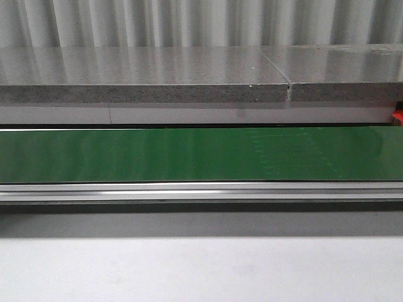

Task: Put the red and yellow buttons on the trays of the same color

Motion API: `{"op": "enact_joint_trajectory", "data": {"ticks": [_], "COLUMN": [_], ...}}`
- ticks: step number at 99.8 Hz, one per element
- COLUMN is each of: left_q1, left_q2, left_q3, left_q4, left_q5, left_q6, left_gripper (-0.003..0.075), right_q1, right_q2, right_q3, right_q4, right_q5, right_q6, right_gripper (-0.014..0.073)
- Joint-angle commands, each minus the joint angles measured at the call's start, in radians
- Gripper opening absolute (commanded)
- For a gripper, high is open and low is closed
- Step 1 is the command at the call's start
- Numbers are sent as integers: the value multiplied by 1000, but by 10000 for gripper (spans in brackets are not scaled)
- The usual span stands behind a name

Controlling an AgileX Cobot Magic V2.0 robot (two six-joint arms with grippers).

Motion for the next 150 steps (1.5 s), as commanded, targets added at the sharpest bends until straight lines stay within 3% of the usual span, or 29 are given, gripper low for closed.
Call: {"op": "enact_joint_trajectory", "data": {"ticks": [1, 47, 54, 71, 78, 111, 150], "left_q1": [-8, -8, -8, -8, -8, -8, -8], "left_q2": [9, 9, 9, 9, 9, 9, 9], "left_q3": [-27, -27, -27, -27, -27, -27, -27], "left_q4": [-9, -9, -9, -9, -9, -9, -9], "left_q5": [-76, -76, -76, -76, -76, -76, -76], "left_q6": [-3, -3, -3, -3, -3, -3, -3], "left_gripper": [-21, -21, -21, -21, -21, -21, -21], "right_q1": [-8, -8, -8, -8, -7, 12, 340], "right_q2": [-3, 65, 65, 64, 62, -33, -267], "right_q3": [-21, -21, -21, -21, -22, -24, -24], "right_q4": [16, 8, 8, 9, 9, 40, 40], "right_q5": [-58, -62, -62, -69, -72, -114, -150], "right_q6": [-1, -12, -12, -12, -12, -12, -188], "right_gripper": [116, 136, 209, 497, 555, 559, 559]}}
